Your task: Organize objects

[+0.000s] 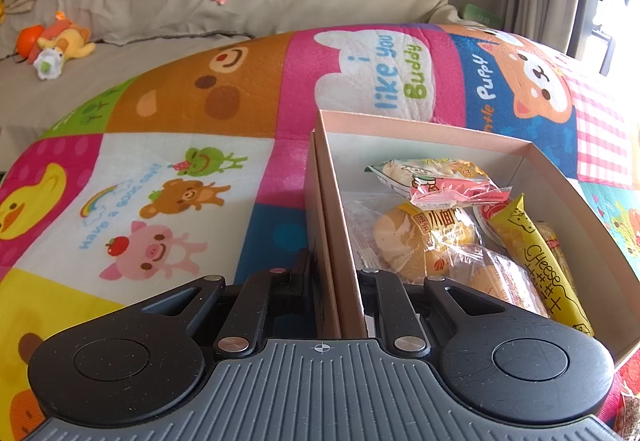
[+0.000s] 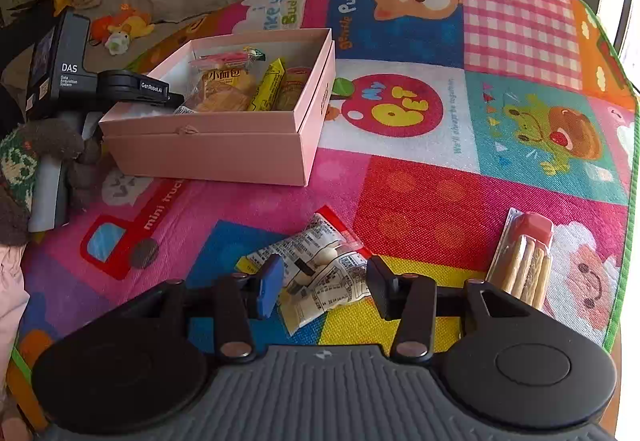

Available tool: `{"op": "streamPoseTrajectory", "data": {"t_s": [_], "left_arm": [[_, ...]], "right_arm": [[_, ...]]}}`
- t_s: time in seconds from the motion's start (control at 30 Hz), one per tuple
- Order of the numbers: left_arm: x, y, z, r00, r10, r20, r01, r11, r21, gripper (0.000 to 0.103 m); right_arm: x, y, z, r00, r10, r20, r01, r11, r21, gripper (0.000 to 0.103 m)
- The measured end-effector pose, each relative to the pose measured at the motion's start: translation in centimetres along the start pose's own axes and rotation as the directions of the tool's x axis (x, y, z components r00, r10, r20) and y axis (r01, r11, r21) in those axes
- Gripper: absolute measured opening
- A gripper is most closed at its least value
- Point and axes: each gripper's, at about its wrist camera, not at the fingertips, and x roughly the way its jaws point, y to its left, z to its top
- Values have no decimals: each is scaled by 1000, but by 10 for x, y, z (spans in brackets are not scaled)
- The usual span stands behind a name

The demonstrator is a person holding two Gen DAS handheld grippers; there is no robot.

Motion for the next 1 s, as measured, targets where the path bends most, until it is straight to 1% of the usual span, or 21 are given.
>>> {"op": "streamPoseTrajectory", "data": {"t_s": [0.07, 0.13, 0.27, 0.33, 0.4, 0.5, 0.53, 0.57, 0.67, 0.7, 0.77, 0.87, 1.0], "left_arm": [[0, 0, 0, 1000, 0, 0, 0, 1000, 0, 15], [0, 0, 0, 1000, 1, 0, -1, 1000, 0, 15], [0, 0, 0, 1000, 1, 0, -1, 1000, 0, 15], [0, 0, 0, 1000, 0, 0, 0, 1000, 0, 15], [0, 0, 0, 1000, 0, 0, 0, 1000, 0, 15], [0, 0, 0, 1000, 0, 0, 0, 1000, 0, 15], [0, 0, 0, 1000, 0, 0, 0, 1000, 0, 15], [0, 0, 0, 1000, 0, 0, 0, 1000, 0, 15], [0, 0, 0, 1000, 1, 0, -1, 1000, 1, 15], [0, 0, 0, 1000, 0, 0, 0, 1000, 0, 15], [0, 0, 0, 1000, 0, 0, 0, 1000, 0, 15], [0, 0, 0, 1000, 0, 0, 0, 1000, 0, 15], [0, 0, 0, 1000, 1, 0, -1, 1000, 0, 15]], "right_arm": [[-8, -5, -7, 999, -35, 5, 35, 999, 5, 62], [-18, -14, -14, 996, -84, 24, 83, 996, 26, 67], [-31, -44, -17, 983, -171, 63, 161, 978, 134, 67], [-30, -57, -16, 975, -213, 63, 199, 964, 178, 67], [-24, -65, -13, 968, -243, 55, 228, 954, 197, 66], [-9, -73, -10, 956, -290, 38, 276, 939, 206, 61], [-4, -76, -10, 954, -297, 29, 285, 935, 211, 57], [1, -78, -9, 954, -298, 18, 287, 933, 217, 53], [9, -80, -11, 959, -283, -8, 278, 935, 221, 46], [9, -77, -12, 961, -278, -1, 271, 939, 212, 45], [6, -69, -15, 972, -235, -1, 231, 955, 188, 42], [0, -53, -19, 981, -193, -2, 191, 973, 131, 39], [-11, -37, -27, 991, -133, -21, 134, 988, 83, 38]]}}
